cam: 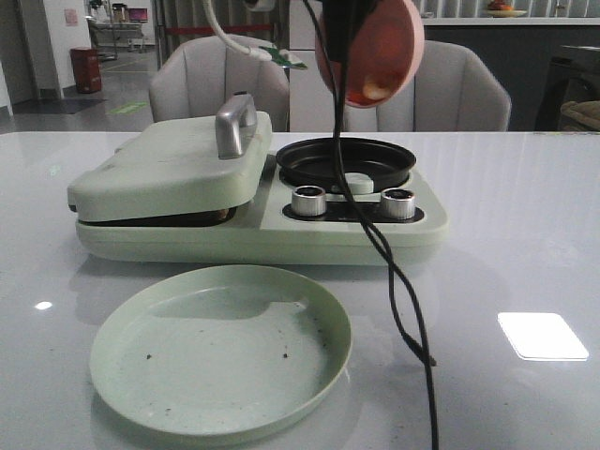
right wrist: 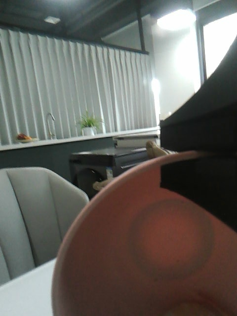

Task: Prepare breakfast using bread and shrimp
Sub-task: 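Lift the pink bowl and tip the shrimp into the black pan, then carry the empty pink bowl back and set it on the table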

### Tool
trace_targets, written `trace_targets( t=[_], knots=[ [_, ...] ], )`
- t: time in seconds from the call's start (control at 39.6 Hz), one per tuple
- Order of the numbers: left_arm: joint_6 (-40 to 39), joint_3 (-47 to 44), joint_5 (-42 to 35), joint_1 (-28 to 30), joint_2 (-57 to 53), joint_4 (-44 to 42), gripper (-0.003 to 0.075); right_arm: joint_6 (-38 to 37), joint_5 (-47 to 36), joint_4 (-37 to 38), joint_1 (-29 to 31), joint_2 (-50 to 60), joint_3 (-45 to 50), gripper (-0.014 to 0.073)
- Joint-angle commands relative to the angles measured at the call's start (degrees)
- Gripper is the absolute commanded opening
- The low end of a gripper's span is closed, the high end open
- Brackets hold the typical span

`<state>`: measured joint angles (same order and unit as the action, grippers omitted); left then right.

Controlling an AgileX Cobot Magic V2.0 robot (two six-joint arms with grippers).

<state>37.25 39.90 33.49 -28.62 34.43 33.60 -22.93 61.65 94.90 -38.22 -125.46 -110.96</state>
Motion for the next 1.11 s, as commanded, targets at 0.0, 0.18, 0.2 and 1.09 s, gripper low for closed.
trace_targets(
  t=[0.0,0.18,0.2,1.09],
  knots=[
    [-0.1,1.6,-4.0,-0.5,-0.1,2.1,0.0101,1.5,1.3,8.2,-1.0,4.1,-3.0,0.0019],
    [-0.1,1.6,-4.0,-0.5,-0.1,2.1,0.0101,3.1,2.1,8.2,-1.1,4.1,-3.7,0.0019],
    [-0.1,1.6,-4.0,-0.5,-0.1,2.1,0.0101,3.3,2.4,8.2,-1.1,4.1,-3.7,0.0019],
    [-0.1,1.6,-4.0,-0.5,-0.1,2.1,0.0099,-0.8,7.7,-50.0,14.5,29.1,20.6,0.0018]
  ],
)
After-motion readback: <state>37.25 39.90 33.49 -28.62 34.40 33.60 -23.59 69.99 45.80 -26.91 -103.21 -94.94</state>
